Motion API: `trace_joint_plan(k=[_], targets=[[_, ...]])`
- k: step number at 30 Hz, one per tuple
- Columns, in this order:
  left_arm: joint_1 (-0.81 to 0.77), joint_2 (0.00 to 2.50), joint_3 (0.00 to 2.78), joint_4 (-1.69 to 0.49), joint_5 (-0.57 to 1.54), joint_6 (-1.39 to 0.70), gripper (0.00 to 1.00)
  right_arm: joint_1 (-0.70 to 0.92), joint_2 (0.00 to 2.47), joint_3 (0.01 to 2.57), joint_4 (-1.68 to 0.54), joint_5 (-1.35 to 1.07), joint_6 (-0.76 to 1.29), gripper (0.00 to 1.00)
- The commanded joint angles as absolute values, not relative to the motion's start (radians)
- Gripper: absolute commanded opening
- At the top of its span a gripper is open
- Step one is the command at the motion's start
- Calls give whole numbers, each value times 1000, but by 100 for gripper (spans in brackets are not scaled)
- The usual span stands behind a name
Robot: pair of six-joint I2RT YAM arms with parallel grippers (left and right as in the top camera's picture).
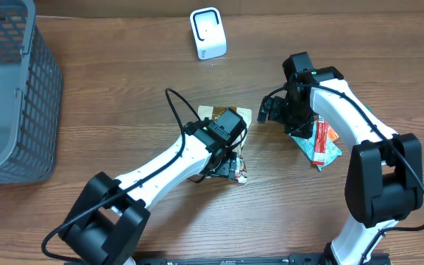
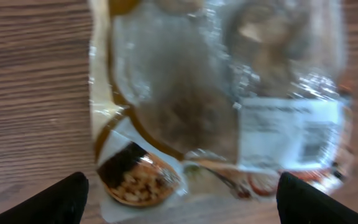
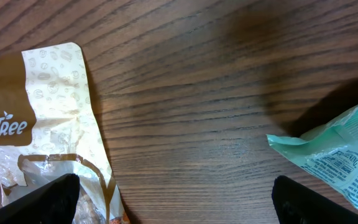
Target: Scan the item barcode
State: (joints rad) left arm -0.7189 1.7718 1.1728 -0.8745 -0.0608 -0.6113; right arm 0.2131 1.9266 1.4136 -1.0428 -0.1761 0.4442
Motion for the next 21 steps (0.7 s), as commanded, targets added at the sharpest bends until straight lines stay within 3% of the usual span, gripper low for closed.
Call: trace_joint_plan(k=[1,9,21], targets=[[-718,1824,1165,-873,-164,-667,89,218,1915,1420,-1047,-177,437,100],[-653,1867,1167,-902,-284,-626,89,221,1915,1420,-1054,-178,437,100],[-485,1864,1220,-912,-292,-424,90,299,1915,1420,-1077,-188,437,100]])
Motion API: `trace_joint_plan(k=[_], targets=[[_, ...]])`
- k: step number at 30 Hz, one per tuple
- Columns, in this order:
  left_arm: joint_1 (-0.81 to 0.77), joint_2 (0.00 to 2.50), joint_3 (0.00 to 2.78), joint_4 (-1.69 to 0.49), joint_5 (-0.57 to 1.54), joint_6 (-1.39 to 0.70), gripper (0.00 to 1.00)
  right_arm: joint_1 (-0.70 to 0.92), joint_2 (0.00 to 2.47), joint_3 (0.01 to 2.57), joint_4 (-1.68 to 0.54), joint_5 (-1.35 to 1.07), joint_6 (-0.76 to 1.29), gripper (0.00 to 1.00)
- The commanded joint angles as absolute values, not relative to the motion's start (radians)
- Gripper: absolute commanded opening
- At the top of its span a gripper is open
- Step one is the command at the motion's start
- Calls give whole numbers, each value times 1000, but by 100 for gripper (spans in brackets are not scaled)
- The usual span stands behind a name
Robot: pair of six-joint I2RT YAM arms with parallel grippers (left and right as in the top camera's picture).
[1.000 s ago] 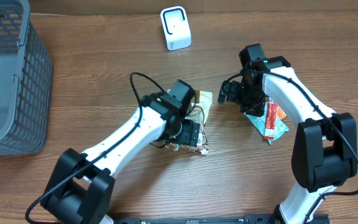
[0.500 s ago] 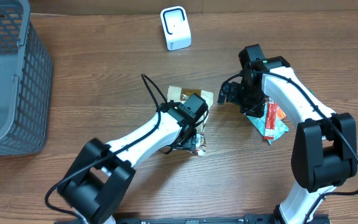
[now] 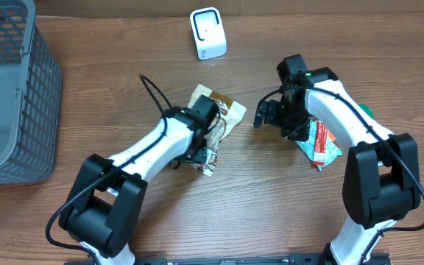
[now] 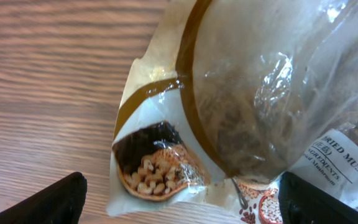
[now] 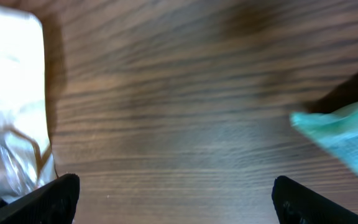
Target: Scan the item barcode
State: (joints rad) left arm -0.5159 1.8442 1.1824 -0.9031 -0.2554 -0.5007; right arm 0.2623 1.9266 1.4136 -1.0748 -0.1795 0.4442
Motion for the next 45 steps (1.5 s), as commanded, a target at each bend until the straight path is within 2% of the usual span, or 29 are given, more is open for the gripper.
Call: trace_joint_plan(k=[1,7,9,10,12,14,15,21,25,29,34,36,41,45], targets=[[-475,1862,1236,-922,-292,-421,90,310,1915,1420,-1076,-188,437,100],[-434,1837,1369,-990,-244,-426,92,358,1915,1420,-1053,-188,437,100],[-430,1837,1398,-970,-196,-435,87,360,1915,1420,-1045,-181,437,100],[-430,1837,1401,-925,-171,-435,75,360,1915,1420,-1038,-175,441,100],[-432,1840,1396,-860,-159,-454,31,357,1915,1420,-1021,-174,442,100],[-437,1844,1380,-797,-142,-508,14,353,1915,1420,-1007,-174,443,100],[-439,1850,1365,-755,-129,-524,11,352,1915,1420,-1003,-174,443,100],[-466,1897,1316,-601,-57,-538,12,351,1915,1420,-1000,-155,440,100],[-487,1944,1315,-587,56,-499,12,343,1915,1420,-1001,-147,440,100],[-508,1996,1315,-590,72,-464,13,317,1915,1420,-1002,-147,440,100],[-514,2023,1316,-634,202,-342,4,273,1915,1420,-1038,-147,435,100],[-515,2014,1320,-664,268,-289,4,255,1915,1420,-1056,-151,408,100],[-515,1960,1333,-760,333,-135,8,236,1915,1420,-1089,-152,312,100],[-506,1893,1365,-851,333,-62,16,228,1915,1420,-1091,-162,311,100]])
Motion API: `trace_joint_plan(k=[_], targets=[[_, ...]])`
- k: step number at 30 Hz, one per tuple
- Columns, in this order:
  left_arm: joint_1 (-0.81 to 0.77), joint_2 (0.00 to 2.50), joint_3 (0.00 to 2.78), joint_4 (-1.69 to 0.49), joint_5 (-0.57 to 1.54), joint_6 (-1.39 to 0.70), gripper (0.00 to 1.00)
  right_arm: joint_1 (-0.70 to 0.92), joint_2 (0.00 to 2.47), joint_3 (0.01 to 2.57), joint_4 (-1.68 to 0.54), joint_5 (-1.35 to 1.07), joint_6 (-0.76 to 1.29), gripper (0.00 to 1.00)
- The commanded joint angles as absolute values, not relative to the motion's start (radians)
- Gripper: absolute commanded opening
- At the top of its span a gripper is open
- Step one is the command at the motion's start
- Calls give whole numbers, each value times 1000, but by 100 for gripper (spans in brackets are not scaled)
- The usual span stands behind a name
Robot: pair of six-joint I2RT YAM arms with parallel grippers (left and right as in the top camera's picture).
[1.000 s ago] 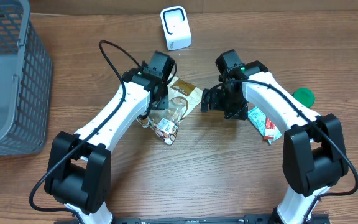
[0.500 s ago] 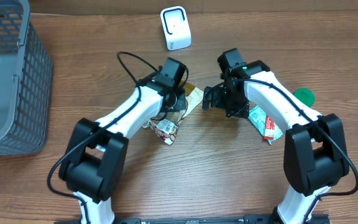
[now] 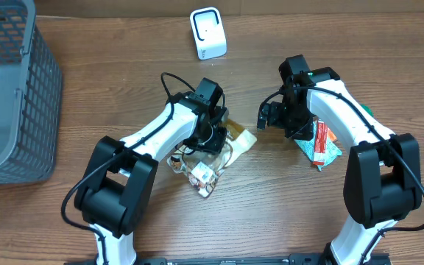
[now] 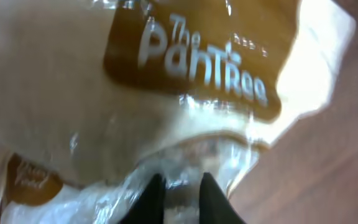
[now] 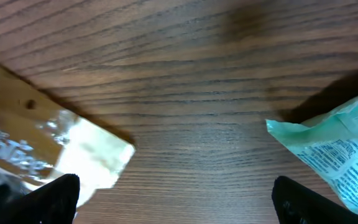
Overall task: Scan the item barcode
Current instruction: 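Carry the snack bag with the left gripper toward the right gripper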
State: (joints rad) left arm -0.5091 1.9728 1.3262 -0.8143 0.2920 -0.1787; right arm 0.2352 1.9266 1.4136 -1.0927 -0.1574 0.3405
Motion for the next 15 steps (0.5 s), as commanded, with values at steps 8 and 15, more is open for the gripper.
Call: trace_joint_plan(k=[8,15], targets=[[-514,1752,1391,-1052,334,-127,34,228,1915,1420,-1106,-161,309,100],[-596,1756,1310,-1108,333,-137,32,228,1915,1420,-1110,-159,309,100]])
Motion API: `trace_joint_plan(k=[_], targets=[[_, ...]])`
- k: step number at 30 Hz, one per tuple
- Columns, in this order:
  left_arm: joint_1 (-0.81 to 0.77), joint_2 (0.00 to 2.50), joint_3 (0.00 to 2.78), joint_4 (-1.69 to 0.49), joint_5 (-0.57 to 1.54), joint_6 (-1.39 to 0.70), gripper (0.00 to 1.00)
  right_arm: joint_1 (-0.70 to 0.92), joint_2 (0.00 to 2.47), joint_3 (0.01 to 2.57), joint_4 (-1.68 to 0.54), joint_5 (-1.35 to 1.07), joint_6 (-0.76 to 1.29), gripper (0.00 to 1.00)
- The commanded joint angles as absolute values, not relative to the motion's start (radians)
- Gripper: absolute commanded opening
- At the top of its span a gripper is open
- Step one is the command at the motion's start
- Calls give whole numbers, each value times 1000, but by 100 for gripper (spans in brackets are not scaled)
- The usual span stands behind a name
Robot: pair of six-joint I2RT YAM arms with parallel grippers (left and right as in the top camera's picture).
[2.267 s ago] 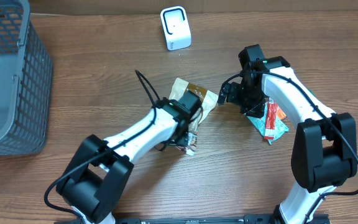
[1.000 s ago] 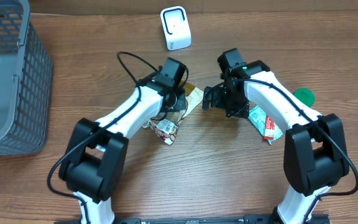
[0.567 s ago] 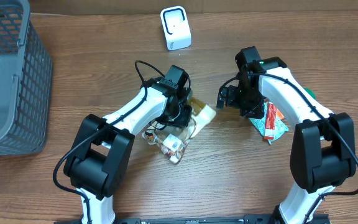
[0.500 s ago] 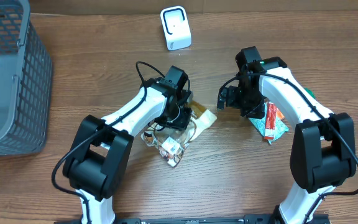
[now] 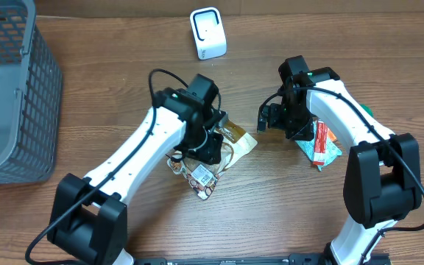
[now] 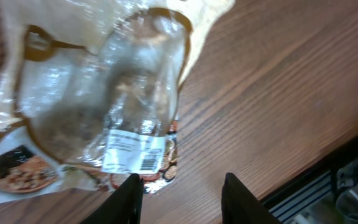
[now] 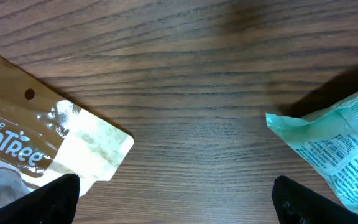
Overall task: Scan the item barcode
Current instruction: 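Carry the snack bag with the left gripper toward the right gripper, then close the right gripper on the snack bag beside the left gripper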
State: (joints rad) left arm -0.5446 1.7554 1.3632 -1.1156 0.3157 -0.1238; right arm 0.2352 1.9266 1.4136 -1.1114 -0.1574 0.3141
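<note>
The clear and brown PanTree mushroom bag lies flat on the wooden table. In the left wrist view the bag shows its white barcode label face up. My left gripper hangs open just above it, with only table between the left gripper's fingers. The white scanner stands at the back of the table. To the right of the bag my right gripper is open and empty. The right wrist view shows the bag's brown top corner ahead of the right gripper.
A teal snack packet lies under the right arm and shows again as a teal packet edge in the right wrist view. A grey mesh basket fills the far left. The table's front edge is near the left gripper.
My left gripper's fingers were close together right at the bag's brown header. Now they stand wide apart and higher, with the whole bag below. The right arm has not moved.
First my left gripper was open over the bag near the table's middle. Then the bag lay farther left and back, the gripper still open over it. Later the fingers were narrowed at its header and the bag lay turned. Now it lies label up, released.
</note>
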Motion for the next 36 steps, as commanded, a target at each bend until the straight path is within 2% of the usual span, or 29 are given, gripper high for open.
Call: trace_joint_plan(k=[1,5,12,19,23,30,36], targets=[[-613,1756,1288,-1089,334,-145,32,228,1915,1420,-1110,-159,309,100],[-669,1760,1207,-1005,312,-226,31,228,1915,1420,-1110,-159,309,100],[-692,1761,1085,-918,90,-323,29,228,1915,1420,-1113,-159,309,100],[-686,1761,1076,-940,-120,-323,23,228,1915,1420,-1114,-164,309,100],[-661,1760,1093,-978,-233,-330,24,229,1915,1420,-1113,-215,309,100],[-588,1760,1151,-982,-245,-338,28,229,1915,1420,-1110,-286,309,100],[-531,1760,1243,-1044,-168,-338,33,237,1915,1420,-1074,-409,257,98]])
